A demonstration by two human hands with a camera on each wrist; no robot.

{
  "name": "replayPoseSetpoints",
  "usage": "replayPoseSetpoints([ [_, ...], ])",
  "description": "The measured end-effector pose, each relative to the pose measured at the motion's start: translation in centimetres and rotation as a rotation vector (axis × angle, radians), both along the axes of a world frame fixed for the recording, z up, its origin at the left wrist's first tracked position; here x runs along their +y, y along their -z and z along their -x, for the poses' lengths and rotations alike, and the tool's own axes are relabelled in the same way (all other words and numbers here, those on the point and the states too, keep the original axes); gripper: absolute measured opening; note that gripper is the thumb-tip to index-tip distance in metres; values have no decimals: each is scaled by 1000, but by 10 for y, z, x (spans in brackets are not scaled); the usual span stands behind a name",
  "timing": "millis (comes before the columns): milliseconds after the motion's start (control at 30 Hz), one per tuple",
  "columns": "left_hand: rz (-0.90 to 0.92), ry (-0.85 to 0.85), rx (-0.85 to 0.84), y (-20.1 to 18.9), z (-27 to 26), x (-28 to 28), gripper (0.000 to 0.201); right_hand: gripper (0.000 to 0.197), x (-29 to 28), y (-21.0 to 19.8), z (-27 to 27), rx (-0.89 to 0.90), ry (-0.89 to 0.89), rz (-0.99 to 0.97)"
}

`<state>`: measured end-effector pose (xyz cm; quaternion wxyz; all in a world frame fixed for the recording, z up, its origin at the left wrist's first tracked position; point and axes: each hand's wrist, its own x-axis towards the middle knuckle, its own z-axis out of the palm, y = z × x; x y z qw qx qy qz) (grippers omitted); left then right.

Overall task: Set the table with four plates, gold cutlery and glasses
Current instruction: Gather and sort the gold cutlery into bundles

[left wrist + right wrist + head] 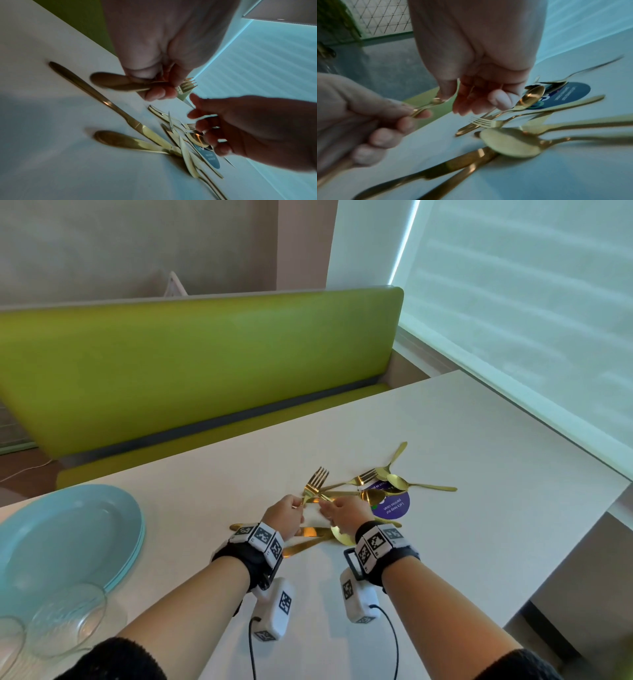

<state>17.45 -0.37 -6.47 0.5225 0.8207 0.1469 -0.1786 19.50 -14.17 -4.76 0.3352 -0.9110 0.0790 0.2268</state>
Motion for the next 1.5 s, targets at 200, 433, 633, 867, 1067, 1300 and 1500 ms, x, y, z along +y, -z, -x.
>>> replayPoseSetpoints([
  [200,-77,-55,1,3,-12,17,33,15,-38,9,-18,-49,84,388],
  [433,-102,-103,34,11,-19,19,34,30,-41,23,-34,-7,-35,554],
  [633,-90,-138,45,15,-25,17,34,25,-35,36,-36,-48,-127,636],
  [867,-69,-149,70,14,-27,13,33,24,-34,34,-39,-82,-144,599],
  [1067,17,-200,73,14,-28,10,22,21,-23,6,-50,-151,16,202],
  [1300,172,-273,83,6,-24,4,16,11,2,-5,-36,214,187,-484],
  [1500,234,-192,108,7,-24,5,13,9,14,7,-28,247,149,-495],
])
